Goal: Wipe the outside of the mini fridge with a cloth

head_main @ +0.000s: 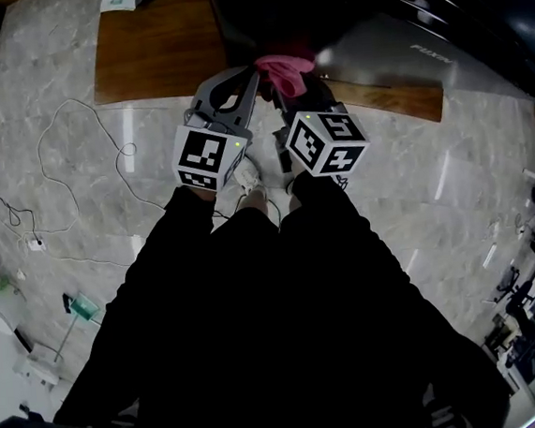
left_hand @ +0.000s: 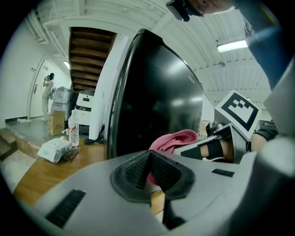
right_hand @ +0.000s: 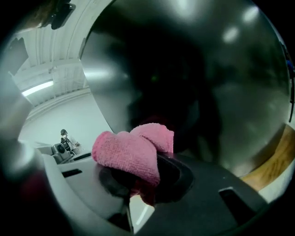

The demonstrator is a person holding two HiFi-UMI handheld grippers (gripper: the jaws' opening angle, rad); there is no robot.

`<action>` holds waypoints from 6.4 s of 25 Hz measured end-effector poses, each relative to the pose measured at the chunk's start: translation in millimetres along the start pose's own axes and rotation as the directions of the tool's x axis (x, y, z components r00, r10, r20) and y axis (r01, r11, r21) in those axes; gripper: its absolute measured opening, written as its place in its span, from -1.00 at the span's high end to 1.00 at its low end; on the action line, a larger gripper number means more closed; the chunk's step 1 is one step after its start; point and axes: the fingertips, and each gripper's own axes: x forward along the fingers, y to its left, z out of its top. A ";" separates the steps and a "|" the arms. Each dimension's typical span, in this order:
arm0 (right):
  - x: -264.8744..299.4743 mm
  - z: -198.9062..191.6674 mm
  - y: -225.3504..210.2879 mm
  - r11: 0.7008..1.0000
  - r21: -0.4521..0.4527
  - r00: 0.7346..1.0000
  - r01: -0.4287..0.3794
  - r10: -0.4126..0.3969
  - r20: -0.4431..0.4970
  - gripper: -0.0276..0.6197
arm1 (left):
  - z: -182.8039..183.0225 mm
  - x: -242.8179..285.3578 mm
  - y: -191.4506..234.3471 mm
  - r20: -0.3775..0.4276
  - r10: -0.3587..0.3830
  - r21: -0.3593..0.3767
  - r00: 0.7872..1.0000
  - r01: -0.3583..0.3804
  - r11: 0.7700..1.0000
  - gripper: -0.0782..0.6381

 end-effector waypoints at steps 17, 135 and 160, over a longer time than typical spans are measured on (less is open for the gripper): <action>64.5 -109.4 -58.9 0.980 0.146 0.962 0.134 -0.093 -0.257 0.64 | -131.3 40.1 22.4 -0.268 0.015 -0.085 0.963 -0.039 0.996 0.77; -94.8 438.5 -357.9 0.471 -0.469 0.558 -0.747 0.827 -0.058 0.64 | 307.0 423.2 -344.1 0.236 0.485 0.055 0.842 -0.509 0.859 0.77; -119.5 262.2 -414.6 0.590 -0.357 0.675 -0.724 0.713 -0.190 0.64 | 139.2 383.7 -345.3 0.015 0.454 -0.030 0.891 -0.453 0.891 0.77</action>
